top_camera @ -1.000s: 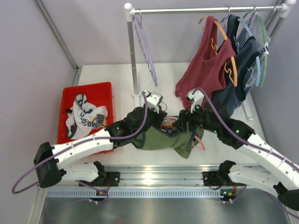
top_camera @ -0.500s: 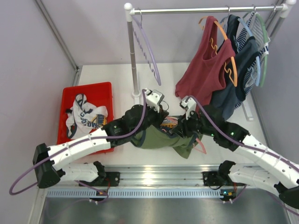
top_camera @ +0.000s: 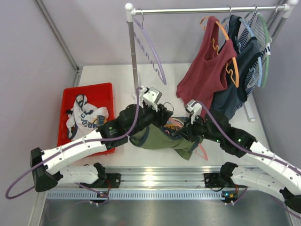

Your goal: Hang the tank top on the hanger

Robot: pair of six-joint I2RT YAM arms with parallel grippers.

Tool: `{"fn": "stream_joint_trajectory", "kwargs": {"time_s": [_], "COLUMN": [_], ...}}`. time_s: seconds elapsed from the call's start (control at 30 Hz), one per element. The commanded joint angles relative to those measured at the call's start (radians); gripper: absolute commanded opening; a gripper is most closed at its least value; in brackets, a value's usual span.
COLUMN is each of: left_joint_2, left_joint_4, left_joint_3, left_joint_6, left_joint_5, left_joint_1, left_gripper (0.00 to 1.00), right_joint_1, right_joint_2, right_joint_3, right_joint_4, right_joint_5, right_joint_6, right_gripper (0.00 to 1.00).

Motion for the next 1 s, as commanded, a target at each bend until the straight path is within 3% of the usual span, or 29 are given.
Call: {"fn": "stream_joint_trajectory", "kwargs": {"time_s": [0.0,0.2,0.53,0.73,0.97], "left_joint_2": [-0.04,-0.107,-0.203,-0.226,-0.243], "left_joint_4": [0.014,-0.01,-0.119,-0.159,-0.179], "left_joint_3": [0.054,0.078,0.221,0.281,0.299], "left_joint_6": [0.0,0.0,0.043,0.061,0.061], "left_joint_5": [-0.009,-0.035,-0.078,-0.091,-0.08], "left_joint_1": [-0.005,-0.003,-0.005,-0.003,-0.003], "left_gripper": [0.44,0.45,0.45,0.45,0.44], "right_joint_1": [0.022,0.024,0.024,0.016,-0.005], "right_joint_2": [-0.039,-0.077,-0.103,0.05,0.167], "right_joint_3": [0.026,0.051,0.235,0.494,0.655], "right_joint_4": [0.054,-0.001,-0.158,-0.328,-0.394], "right_joint_5": [0.014,0.036,0.249,0.44,0.451], "right_joint_6": [0.0,0.009,0.064,0.112,0.103], "right_gripper": [0.0,0.0,0.0,0.0,0.0]}}
